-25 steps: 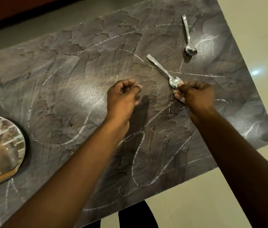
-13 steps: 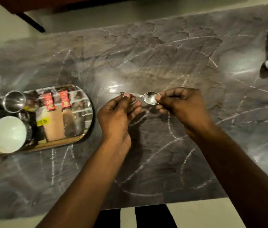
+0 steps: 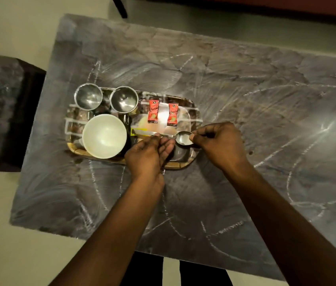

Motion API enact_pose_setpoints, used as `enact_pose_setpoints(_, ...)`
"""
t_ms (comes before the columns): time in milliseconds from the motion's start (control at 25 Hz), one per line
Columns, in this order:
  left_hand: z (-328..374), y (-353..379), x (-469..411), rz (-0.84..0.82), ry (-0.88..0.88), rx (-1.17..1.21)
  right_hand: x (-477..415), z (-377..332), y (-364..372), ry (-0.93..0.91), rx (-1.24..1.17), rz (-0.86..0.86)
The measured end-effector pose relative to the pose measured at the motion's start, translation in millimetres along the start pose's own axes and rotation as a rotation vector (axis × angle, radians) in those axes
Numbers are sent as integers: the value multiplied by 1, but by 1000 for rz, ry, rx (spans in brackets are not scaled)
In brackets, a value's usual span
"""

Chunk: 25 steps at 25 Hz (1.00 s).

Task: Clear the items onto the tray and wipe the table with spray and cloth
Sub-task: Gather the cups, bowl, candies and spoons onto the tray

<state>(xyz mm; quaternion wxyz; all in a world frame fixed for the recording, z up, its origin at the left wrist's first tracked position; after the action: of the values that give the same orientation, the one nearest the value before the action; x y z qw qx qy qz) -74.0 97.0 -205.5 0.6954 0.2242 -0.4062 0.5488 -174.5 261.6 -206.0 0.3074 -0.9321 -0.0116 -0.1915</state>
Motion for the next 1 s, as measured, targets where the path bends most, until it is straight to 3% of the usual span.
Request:
enact_pose_setpoints(360,1,4,-15,9,-65,-51,-8,-7,11,-54,189,46)
enact_pose_setpoints(1000,1,6,-18,8,-36,-47,0,-6,11,-60,147,100)
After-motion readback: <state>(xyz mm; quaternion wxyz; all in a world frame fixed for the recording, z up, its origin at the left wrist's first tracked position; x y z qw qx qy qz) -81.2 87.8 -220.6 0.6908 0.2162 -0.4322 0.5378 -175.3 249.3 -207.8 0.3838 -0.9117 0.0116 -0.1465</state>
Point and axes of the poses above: each hand's wrist, its own x-axis away from the middle knuckle, its own y-axis out of the palm, z = x × y, the point moved 5 cm from there along -x, towards the middle knuckle, and after that the axes turned 15 degrees about z, right-handed, at the moved point
